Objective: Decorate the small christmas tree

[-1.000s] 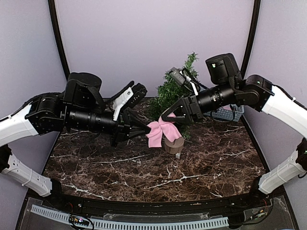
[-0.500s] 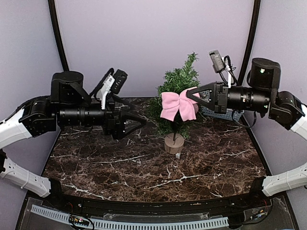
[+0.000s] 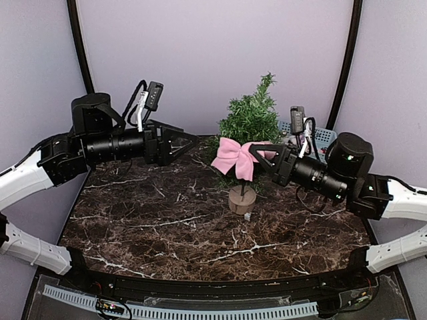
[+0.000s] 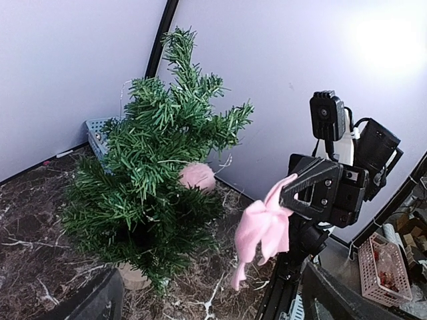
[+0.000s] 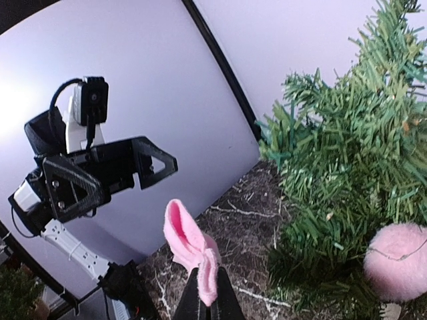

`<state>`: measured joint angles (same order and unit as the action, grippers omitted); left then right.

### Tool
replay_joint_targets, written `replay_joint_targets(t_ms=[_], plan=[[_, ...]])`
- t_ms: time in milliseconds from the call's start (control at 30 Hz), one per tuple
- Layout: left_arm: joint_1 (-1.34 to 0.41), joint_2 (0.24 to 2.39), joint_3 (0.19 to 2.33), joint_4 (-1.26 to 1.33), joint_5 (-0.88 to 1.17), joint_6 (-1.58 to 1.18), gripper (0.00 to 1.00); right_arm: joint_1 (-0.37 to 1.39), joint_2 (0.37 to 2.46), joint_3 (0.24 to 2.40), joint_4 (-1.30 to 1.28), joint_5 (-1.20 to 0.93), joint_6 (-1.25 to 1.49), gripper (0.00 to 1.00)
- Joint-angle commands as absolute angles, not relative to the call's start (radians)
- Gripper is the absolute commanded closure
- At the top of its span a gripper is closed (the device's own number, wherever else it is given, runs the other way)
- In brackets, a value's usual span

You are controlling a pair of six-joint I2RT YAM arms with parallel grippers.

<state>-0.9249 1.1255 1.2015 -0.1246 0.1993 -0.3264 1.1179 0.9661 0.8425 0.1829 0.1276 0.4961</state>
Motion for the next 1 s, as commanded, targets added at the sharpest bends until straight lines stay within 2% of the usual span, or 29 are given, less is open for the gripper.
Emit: replay_joint_targets(t_ms=[0, 233, 533, 967], plan=[[-0.906, 1.159, 1.195, -0.027, 0.281, -0.360, 0.05, 1.137, 1.005, 0.860, 0.404, 0.281, 0.481, 1.00], [-0.873, 1.216, 1.205, 0.029, 0.344, -0.383, 0.05, 1.135, 1.066, 0.918, 0.367, 0.414, 0.476, 1.00], [-0.865, 1.294, 1.249, 0.044, 0.384, -0.370, 0.06, 1.094, 1.088, 0.960, 0.327, 0.431, 0.464, 1.00], [-0.865, 1.388, 1.258, 0.139, 0.444, -0.392, 0.20, 1.041, 1.098, 1.005, 0.212, 0.387, 0.400, 1.00]])
